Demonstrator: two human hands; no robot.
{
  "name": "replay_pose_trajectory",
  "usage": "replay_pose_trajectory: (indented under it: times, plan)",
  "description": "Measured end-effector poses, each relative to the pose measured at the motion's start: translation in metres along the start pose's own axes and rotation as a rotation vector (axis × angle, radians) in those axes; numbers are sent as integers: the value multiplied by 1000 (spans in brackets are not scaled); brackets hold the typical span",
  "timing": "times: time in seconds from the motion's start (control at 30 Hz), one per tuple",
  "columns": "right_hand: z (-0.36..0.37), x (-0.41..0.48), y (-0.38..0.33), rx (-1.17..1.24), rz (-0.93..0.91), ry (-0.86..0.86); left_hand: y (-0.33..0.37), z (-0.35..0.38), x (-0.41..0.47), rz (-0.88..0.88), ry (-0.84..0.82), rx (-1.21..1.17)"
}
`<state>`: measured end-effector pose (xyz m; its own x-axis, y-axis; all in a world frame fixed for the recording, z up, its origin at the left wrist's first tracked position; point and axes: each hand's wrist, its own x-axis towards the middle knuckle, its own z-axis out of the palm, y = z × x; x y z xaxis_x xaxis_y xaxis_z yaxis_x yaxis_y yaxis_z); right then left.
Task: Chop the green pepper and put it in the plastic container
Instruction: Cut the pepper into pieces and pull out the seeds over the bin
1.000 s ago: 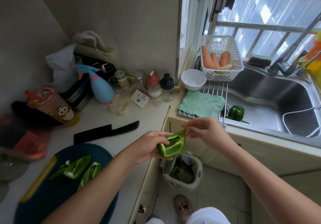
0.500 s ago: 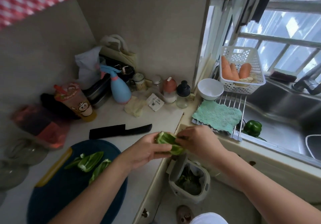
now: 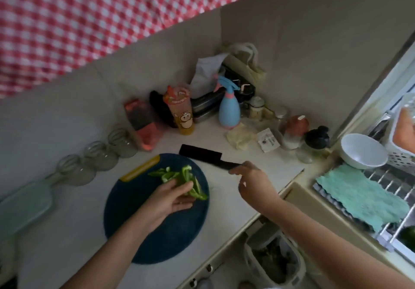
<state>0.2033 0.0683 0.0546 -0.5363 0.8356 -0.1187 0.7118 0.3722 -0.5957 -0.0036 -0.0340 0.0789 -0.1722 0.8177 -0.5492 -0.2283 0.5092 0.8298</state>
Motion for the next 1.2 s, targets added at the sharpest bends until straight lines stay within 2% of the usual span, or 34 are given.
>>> replay_pose_trajectory:
  times: [0.27, 0.57, 0.67, 0.87, 1.0, 1.2]
  plan:
    - [57, 42, -27, -55, -49, -239, -36, -63, -13, -70, 308, -94]
    - [89, 69, -43, 69, 124, -316, -52, -112, -3, -129, 479, -101]
    - [94, 82, -44, 118, 157, -288, -52, -123, -1, -128, 489, -65]
    - [108, 93, -65, 138, 158, -348, -43, -156, 7, -217, 435, 113]
    - [119, 94, -78, 83, 167, -362, -40, -171, 13, -228, 390, 243]
    - [127, 85, -100, 88, 216, -406, -42, -187, 26, -191, 350, 611]
